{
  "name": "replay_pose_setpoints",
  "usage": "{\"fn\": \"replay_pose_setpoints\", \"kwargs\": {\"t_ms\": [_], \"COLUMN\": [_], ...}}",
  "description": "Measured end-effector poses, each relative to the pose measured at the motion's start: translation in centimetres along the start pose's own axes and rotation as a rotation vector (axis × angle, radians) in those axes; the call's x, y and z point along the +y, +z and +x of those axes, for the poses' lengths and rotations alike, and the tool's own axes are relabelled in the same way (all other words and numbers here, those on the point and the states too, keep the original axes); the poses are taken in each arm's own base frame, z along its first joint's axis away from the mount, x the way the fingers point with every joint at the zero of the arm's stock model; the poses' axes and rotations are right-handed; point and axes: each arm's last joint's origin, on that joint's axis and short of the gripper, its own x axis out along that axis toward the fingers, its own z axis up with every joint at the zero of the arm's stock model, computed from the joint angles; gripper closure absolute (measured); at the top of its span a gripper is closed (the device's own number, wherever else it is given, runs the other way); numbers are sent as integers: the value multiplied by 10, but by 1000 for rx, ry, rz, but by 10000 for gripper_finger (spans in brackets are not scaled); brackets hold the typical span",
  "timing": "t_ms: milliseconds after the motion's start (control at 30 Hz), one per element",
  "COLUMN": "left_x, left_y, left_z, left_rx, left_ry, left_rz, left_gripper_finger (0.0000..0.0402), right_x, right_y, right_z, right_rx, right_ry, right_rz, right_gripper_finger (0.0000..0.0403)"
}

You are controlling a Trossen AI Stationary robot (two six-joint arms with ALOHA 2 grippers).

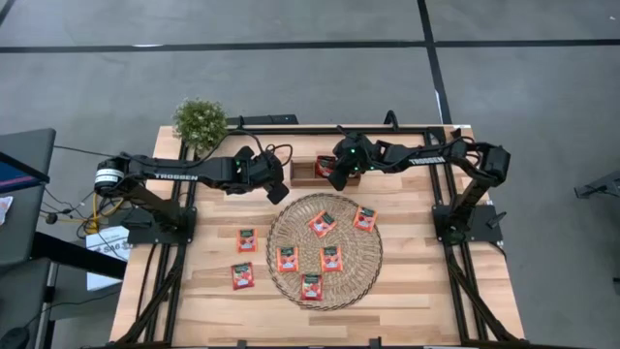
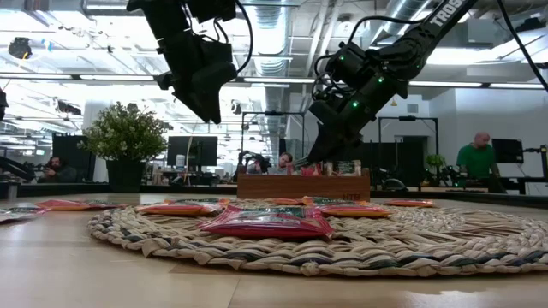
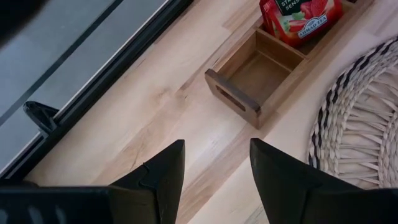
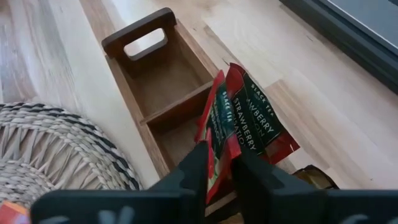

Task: Pick & Place Tea
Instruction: Put the red tea bag into the middle section of the wooden organizer

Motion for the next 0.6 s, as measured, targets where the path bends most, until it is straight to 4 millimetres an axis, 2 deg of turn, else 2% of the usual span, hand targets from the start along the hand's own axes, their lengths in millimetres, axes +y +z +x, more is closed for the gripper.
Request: {"fn": "replay_pose_setpoints", "kwargs": {"t_ms": [200, 300, 433, 600], "left_x": [0, 0, 0, 0], "left_y": [0, 0, 0, 0], "left_z": [0, 0, 0, 0], "left_rx": [0, 2, 2, 3], "left_ry": [0, -3, -5, -7], "left_rz": [0, 0, 12, 17], "left_gripper_finger": [228, 228, 228, 228], "right_x": [0, -1, -1, 5], "right_y": [1, 7, 20, 34], "right_z": [-2, -10, -22, -28], "right_rx": [-1, 5, 22, -10], "right_ry": [-4, -74, -162, -153], "right_rz": [-8, -27, -112, -165], "right_gripper_finger": [289, 272, 269, 284]}}
